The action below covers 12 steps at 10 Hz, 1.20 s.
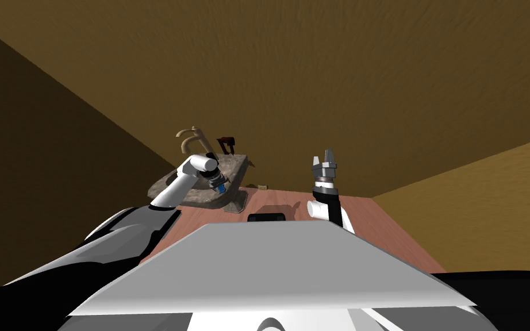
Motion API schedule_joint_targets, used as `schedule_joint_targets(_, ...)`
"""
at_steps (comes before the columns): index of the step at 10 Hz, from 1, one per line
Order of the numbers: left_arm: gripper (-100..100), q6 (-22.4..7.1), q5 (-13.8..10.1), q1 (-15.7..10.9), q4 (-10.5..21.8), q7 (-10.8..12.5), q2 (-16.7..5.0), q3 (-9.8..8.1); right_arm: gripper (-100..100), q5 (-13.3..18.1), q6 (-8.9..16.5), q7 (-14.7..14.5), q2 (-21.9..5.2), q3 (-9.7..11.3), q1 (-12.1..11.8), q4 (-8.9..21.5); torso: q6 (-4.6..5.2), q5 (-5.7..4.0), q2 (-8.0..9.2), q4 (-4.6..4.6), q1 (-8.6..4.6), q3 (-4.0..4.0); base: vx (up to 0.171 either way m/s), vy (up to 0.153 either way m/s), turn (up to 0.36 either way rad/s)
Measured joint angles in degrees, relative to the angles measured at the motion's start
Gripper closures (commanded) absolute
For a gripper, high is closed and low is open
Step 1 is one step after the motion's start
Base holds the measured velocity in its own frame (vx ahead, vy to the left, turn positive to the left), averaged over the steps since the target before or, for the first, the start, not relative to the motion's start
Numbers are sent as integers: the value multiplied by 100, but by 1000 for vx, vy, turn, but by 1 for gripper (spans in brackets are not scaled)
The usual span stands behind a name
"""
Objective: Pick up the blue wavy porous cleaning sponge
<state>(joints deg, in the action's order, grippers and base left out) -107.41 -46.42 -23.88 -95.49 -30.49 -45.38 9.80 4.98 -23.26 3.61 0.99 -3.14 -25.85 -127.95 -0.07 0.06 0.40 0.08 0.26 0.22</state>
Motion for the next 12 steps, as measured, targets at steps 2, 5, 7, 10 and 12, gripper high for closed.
schedule_joint_targets(2,100,13,6,3,13,7,-1,0,0,0,0,0,0,0,-2,0,-1,-2,-29,-6,-16,-16,-7,5,3)
schedule_joint_targets(5,100,15,5,1,9,2,2,1,0,0,0,0,0,0,-2,0,-5,-4,-41,-9,-20,-24,0,0,0)
schedule_joint_targets(7,100,15,5,1,10,3,1,1,0,0,0,0,0,0,-2,0,-4,-4,-41,-9,-20,-24,24,-16,146)
schedule_joint_targets(10,100,-184,-158,14,-331,-53,-79,-35,0,0,-1,0,1,0,-4,-1,-8,-11,-75,-14,-48,-41,107,-71,240)
schedule_joint_targets(12,0,-281,-244,24,-485,-106,-130,-70,0,0,-1,0,1,0,-2,-1,-1,-8,-67,-16,-36,-40,28,-20,23)
